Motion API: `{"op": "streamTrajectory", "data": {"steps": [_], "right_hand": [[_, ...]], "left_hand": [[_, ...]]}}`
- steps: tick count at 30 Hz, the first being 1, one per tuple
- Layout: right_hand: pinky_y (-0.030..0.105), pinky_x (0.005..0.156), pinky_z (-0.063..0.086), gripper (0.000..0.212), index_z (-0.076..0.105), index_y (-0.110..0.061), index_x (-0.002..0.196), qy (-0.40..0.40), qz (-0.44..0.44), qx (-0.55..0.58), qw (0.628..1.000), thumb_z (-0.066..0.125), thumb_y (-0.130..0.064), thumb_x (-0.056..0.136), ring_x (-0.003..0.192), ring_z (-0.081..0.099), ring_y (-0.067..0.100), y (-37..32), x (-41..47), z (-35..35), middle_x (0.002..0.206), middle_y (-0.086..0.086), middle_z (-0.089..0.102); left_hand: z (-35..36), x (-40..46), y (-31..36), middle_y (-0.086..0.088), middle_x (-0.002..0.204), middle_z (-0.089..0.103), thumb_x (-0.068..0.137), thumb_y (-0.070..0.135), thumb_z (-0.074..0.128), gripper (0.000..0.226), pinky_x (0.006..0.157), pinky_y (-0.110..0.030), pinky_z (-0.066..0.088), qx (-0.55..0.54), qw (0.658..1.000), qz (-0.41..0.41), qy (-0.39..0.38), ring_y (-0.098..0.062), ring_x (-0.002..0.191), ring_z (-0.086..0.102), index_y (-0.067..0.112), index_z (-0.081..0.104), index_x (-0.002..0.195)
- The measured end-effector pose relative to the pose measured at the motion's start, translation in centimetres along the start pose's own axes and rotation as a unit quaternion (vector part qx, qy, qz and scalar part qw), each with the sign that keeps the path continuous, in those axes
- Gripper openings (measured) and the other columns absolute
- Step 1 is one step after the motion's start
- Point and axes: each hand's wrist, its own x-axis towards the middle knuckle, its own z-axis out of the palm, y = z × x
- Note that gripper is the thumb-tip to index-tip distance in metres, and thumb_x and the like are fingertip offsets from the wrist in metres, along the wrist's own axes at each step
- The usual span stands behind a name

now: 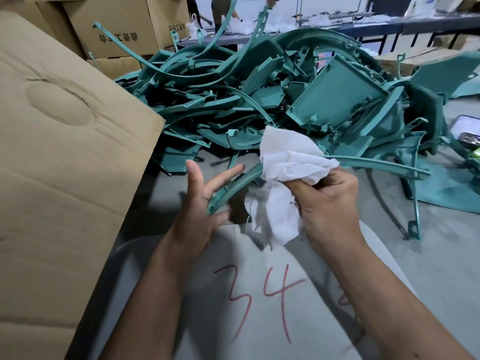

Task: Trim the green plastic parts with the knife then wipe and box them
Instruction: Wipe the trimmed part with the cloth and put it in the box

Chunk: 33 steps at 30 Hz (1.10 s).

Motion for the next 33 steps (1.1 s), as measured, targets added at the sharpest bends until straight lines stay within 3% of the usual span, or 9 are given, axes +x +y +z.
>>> {"op": "streamTrajectory", "data": {"steps": [3,5,7,10,14,21,27,30,33], "right_hand": [[0.031,0.071,0.061,0.021,0.079,-0.005,0.096,0.065,-0.005,0.015,0.998,0.084,-0.015,0.077,0.081,0.073,0.016,0.1,0.5,-0.4,0.094,0.005,0.081],[0.029,0.068,0.059,0.013,0.079,-0.005,0.095,0.090,-0.002,0.022,0.996,0.083,-0.008,0.083,0.078,0.071,0.014,0.3,0.5,-0.3,0.090,0.003,0.080],[0.030,0.067,0.059,0.006,0.079,-0.005,0.093,0.096,0.011,0.024,0.995,0.080,-0.003,0.087,0.076,0.070,0.014,0.5,0.4,-0.2,0.087,0.005,0.079],[0.033,0.067,0.060,0.006,0.079,-0.010,0.088,0.103,0.031,0.026,0.994,0.077,-0.004,0.090,0.074,0.069,0.015,0.6,0.5,-0.2,0.084,0.005,0.078],[0.036,0.069,0.061,0.002,0.081,-0.010,0.088,0.109,0.059,0.049,0.991,0.079,-0.011,0.088,0.074,0.071,0.017,0.1,0.8,-0.6,0.087,0.006,0.080],[0.057,0.084,0.060,0.024,0.080,-0.008,0.093,0.125,0.106,0.132,0.978,0.083,-0.026,0.077,0.081,0.071,0.028,-1.1,1.3,-1.4,0.092,0.012,0.079],[0.041,0.066,0.061,0.020,0.077,-0.009,0.083,0.098,0.141,0.172,0.970,0.082,-0.028,0.081,0.073,0.073,0.029,-1.4,1.0,-1.5,0.085,0.012,0.076],[0.049,0.073,0.060,0.019,0.076,-0.007,0.087,0.092,0.167,0.185,0.964,0.080,-0.025,0.088,0.080,0.070,0.033,-1.2,0.6,-1.3,0.091,0.016,0.073],[0.038,0.059,0.060,0.026,0.077,-0.011,0.078,0.095,0.157,0.164,0.969,0.088,-0.032,0.067,0.066,0.071,0.023,-1.3,0.4,-1.0,0.080,0.008,0.075]], "left_hand": [[-0.1,-0.1,0.1,-0.004,0.164,0.035,0.074,0.095,0.030,0.099,0.124,-0.056,0.022,0.022,0.994,0.096,-0.040,-0.025,0.153,0.030,0.033,0.052,0.149],[0.5,-0.2,0.1,-0.004,0.156,0.049,0.085,0.069,0.059,0.073,0.118,-0.047,0.037,0.087,0.981,0.171,-0.039,-0.023,0.146,0.043,0.027,0.057,0.145],[1.9,-0.1,-0.2,0.008,0.125,0.072,0.083,0.041,0.078,0.041,0.093,-0.026,0.053,0.152,0.963,0.218,0.044,-0.012,0.115,0.068,0.034,0.073,0.123],[3.4,0.1,-0.5,0.020,0.079,0.071,0.087,0.021,0.076,0.014,0.066,-0.014,0.047,0.264,0.900,0.305,0.166,-0.002,0.072,0.067,0.034,0.077,0.088],[2.9,0.1,0.5,0.017,0.074,0.064,0.093,0.011,0.071,0.017,0.062,-0.018,0.043,0.369,0.838,0.372,0.153,-0.008,0.067,0.063,0.014,0.072,0.076],[1.2,-0.5,1.3,0.017,0.070,0.066,0.090,0.014,0.072,0.015,0.056,-0.023,0.045,0.369,0.841,0.346,0.190,-0.006,0.065,0.064,0.024,0.075,0.079],[-1.8,-0.5,0.8,-0.006,0.060,0.055,0.084,0.029,0.076,0.022,0.047,-0.036,0.038,0.271,0.898,0.288,0.195,-0.013,0.058,0.050,0.009,0.070,0.078],[-2.0,-0.3,1.0,0.010,0.065,0.062,0.082,0.032,0.077,0.004,0.052,-0.032,0.044,0.241,0.903,0.280,0.218,-0.008,0.062,0.056,0.029,0.078,0.082],[-2.2,-0.5,1.3,0.018,0.066,0.067,0.081,0.030,0.077,0.009,0.055,-0.021,0.048,0.227,0.894,0.293,0.252,0.000,0.061,0.060,0.039,0.078,0.081]]}}
